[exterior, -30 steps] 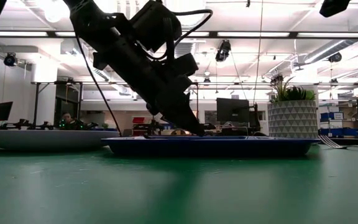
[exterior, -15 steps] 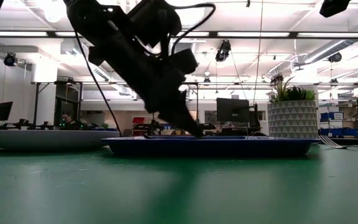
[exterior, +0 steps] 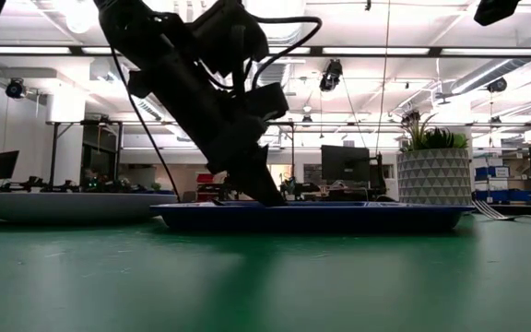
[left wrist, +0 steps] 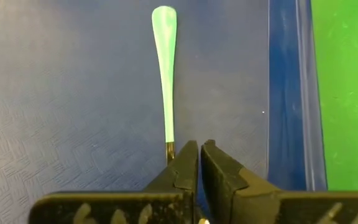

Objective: Pick and place plate/cup/fork/spoon on tray
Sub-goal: Put the green spoon on the blue serving tray, then put the white plate on the blue serving tray to the top of the green spoon

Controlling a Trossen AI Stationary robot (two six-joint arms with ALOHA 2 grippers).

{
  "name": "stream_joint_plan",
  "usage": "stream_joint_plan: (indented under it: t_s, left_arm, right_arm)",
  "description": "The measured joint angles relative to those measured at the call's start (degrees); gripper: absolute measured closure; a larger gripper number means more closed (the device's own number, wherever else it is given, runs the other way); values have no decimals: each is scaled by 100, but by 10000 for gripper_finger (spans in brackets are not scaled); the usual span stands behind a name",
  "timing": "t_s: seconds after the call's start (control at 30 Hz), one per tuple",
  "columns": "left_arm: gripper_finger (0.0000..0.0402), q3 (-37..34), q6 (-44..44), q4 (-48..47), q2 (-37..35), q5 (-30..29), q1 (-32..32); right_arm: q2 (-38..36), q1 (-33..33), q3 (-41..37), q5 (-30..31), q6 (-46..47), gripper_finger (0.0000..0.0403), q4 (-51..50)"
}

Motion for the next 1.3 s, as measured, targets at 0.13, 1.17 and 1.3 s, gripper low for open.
stream_joint_plan:
  t_s: [0.13,1.17,1.3]
  left_arm:
    - [401,-50,-2,-19,0,0,4]
    - [402,414,59,-41,-605,-386,-171]
    - [402,397,61,-63,-917,-404,-324]
  right_arm:
    - [0,-2,0,0,0,394,-23]
    - [3,-2,1,9,-17,394,-149]
    - [7,-1,0,13,-15,394,-149]
